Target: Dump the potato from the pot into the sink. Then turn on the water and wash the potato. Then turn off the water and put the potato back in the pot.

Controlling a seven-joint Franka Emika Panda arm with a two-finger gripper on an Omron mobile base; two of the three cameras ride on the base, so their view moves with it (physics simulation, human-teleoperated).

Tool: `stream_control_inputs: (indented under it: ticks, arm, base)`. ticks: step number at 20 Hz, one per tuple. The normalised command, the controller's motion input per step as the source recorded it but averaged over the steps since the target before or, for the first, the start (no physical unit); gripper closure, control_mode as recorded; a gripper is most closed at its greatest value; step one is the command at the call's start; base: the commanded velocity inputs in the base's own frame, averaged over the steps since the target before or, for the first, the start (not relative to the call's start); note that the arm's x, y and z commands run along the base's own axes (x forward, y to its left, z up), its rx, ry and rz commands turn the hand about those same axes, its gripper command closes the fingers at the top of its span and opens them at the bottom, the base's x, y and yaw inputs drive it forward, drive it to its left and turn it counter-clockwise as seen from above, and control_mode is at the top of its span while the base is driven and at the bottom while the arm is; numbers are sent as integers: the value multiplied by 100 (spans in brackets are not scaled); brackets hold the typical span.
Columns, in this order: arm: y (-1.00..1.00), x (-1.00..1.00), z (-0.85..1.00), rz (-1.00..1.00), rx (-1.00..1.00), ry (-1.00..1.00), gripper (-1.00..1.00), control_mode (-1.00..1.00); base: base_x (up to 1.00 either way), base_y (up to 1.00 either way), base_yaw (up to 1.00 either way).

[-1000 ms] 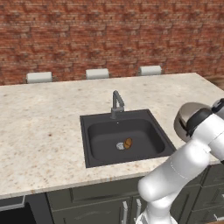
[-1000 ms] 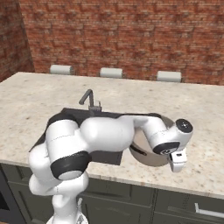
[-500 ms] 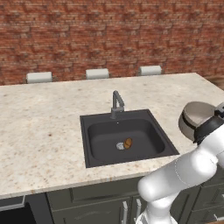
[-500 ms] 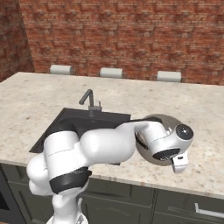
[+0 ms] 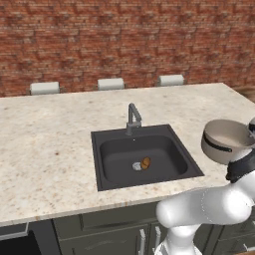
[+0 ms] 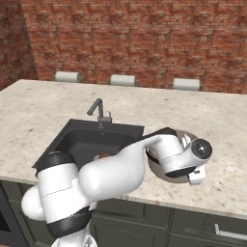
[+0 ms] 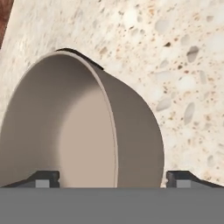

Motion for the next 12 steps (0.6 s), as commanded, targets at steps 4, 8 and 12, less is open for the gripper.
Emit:
stream_control_inputs:
  ticks: [4, 8, 12]
  arm:
    - [11, 1, 56, 0, 0, -14, -100, -100]
    - [16, -23, 73, 0, 0, -3, -100, -100]
    - [27, -30, 69, 0, 0, 0, -100, -100]
  base:
    - [0, 0, 0]
    - [0, 0, 0]
    - [0, 0, 0]
